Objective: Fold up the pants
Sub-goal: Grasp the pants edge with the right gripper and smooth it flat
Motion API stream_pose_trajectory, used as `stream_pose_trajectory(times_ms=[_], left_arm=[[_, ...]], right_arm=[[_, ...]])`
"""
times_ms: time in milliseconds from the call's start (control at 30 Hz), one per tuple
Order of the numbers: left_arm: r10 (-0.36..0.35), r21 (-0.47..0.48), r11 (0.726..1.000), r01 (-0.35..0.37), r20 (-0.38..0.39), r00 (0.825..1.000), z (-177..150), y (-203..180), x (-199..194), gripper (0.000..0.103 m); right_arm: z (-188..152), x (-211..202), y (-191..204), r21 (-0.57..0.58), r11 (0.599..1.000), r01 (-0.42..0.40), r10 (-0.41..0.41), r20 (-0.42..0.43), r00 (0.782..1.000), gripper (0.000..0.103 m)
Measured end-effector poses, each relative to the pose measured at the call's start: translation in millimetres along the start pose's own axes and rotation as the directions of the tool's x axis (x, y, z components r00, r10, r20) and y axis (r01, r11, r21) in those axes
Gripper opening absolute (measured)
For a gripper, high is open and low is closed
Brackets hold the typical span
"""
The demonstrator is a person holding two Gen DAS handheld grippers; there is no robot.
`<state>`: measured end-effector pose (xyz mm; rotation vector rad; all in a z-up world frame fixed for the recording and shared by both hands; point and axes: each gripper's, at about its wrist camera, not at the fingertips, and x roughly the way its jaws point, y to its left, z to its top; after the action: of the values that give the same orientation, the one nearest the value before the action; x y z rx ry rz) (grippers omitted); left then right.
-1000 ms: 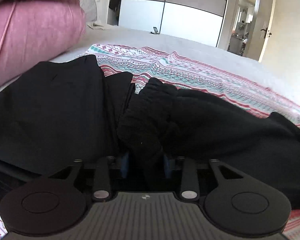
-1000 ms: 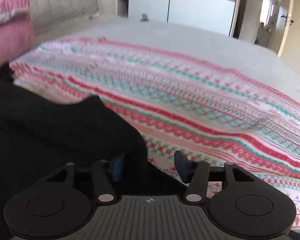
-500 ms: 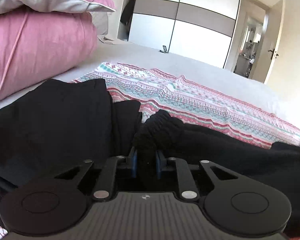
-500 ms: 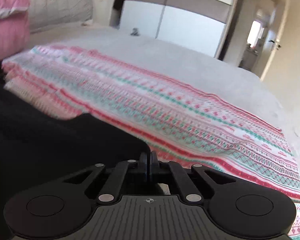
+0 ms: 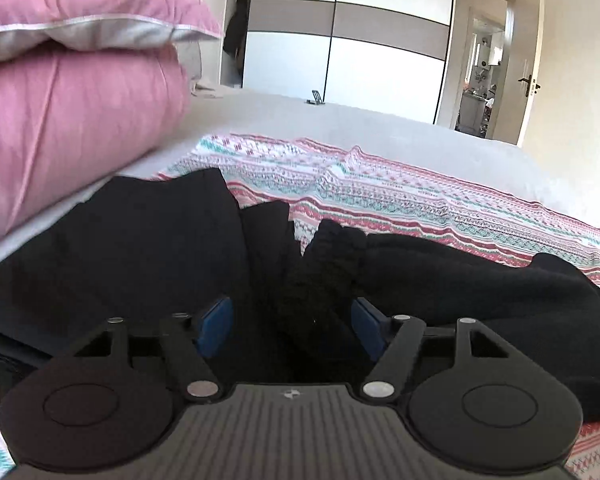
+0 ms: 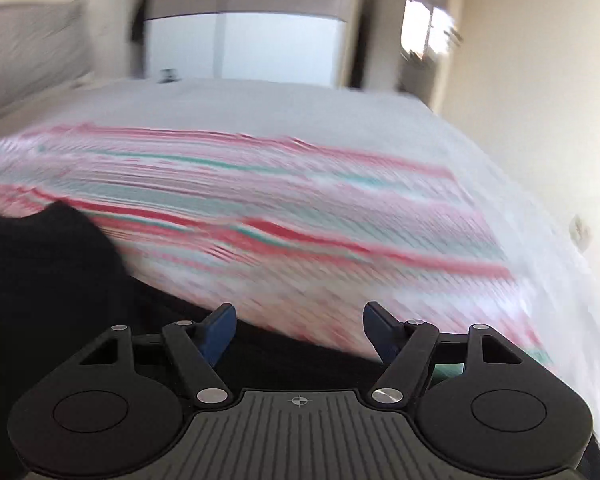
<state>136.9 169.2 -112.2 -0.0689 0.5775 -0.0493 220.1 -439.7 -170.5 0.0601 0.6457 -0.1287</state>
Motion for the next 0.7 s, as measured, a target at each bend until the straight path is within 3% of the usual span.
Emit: stream_pose_trajectory(times_ms=[100, 233, 367, 467, 533, 567, 633, 700], left_arm=[[-0.055, 0.009, 0.998, 0.055, 0.011, 0.998, 9, -10, -1, 0.07], [-0.115, 0.043, 0.993, 0.114, 0.01, 0.993, 20, -37, 20, 0.07], [-0.062, 0.142, 0.987, 0.069, -0.056, 0.997, 15, -59, 50, 0.07], [-0.019, 0.151, 0.987, 0.045, -0.17, 0.985, -3, -57, 74, 0.07], [-0.014, 0.184, 0.982, 0.04, -0.14, 0.99, -13, -55, 75, 0.07], [-0.004, 0.207, 0.978, 0.031, -0.13, 0.992, -16, -56, 75, 0.07], [0.015, 0.214, 0.977, 0.012, -0.123, 0.992, -16, -57, 73, 0.068], [0.022, 0.202, 0.979, 0.003, -0.122, 0.992, -13, -57, 74, 0.067]], right_arm=[[-17, -4, -27, -0.026, 1.0, -0.014, 0.012, -0.073, 0.997, 0.071], [-28, 11, -20, -0.116, 0.993, -0.033, 0.018, -0.128, 0.992, 0.068], [-23, 20, -13, -0.135, 0.989, -0.059, 0.044, -0.113, 0.993, 0.066], [-25, 26, -7, -0.192, 0.975, -0.115, 0.086, -0.152, 0.985, 0.049], [-21, 27, -11, -0.192, 0.969, -0.153, 0.115, -0.196, 0.974, 0.025], [-20, 26, -8, -0.244, 0.962, -0.126, 0.077, -0.201, 0.977, 0.008], [-20, 20, 9, -0.375, 0.925, -0.065, -0.006, -0.184, 0.983, 0.004], [-24, 13, 17, -0.422, 0.906, -0.021, -0.047, -0.149, 0.988, 0.003]])
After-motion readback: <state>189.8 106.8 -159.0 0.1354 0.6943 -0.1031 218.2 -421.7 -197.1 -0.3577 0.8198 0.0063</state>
